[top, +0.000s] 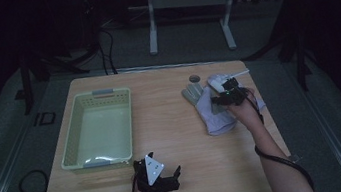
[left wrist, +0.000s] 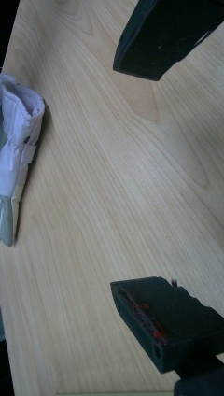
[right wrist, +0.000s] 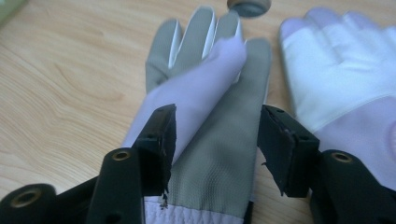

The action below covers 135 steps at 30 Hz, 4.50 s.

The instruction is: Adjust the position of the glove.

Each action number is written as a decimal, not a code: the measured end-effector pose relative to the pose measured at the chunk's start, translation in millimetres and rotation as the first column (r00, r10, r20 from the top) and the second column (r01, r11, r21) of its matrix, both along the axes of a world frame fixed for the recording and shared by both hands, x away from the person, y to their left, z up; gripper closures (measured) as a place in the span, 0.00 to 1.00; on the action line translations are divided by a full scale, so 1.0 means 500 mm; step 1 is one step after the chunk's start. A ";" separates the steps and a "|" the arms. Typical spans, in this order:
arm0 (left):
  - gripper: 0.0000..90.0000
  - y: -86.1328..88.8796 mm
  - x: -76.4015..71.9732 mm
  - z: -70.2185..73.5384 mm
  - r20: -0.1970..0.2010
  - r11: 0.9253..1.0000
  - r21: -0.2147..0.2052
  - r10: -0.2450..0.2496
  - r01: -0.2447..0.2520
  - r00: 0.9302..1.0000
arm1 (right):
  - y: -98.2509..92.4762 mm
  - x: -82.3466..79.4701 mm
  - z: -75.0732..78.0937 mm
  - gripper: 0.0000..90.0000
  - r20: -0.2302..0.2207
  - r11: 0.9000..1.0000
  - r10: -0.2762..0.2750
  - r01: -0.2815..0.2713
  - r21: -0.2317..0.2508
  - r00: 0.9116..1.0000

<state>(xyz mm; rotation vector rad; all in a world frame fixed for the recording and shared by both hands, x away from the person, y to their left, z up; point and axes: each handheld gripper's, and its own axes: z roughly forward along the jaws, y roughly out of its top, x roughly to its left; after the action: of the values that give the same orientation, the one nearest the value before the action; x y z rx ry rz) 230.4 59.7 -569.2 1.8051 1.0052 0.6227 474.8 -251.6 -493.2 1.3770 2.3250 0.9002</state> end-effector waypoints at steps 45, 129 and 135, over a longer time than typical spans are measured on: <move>0.00 -0.002 0.000 0.000 -0.005 1.000 0.007 -0.007 0.007 1.000 | 0.122 -0.115 0.090 0.99 0.014 0.946 -0.101 0.091 0.310 0.995; 0.00 -0.004 0.001 0.000 -0.011 1.000 0.017 0.004 -0.003 1.000 | -0.135 0.002 0.085 0.55 0.093 0.993 -0.085 0.093 -0.079 0.992; 0.00 -0.004 0.000 0.000 -0.007 1.000 0.015 0.004 -0.004 1.000 | -0.137 0.046 0.057 0.55 0.044 0.990 -0.097 0.101 -0.098 0.994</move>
<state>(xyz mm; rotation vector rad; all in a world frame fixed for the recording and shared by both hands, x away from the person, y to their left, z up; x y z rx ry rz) 230.4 57.8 -569.2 1.8200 1.0120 0.6279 497.8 -320.3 -464.7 1.4071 2.2197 0.7638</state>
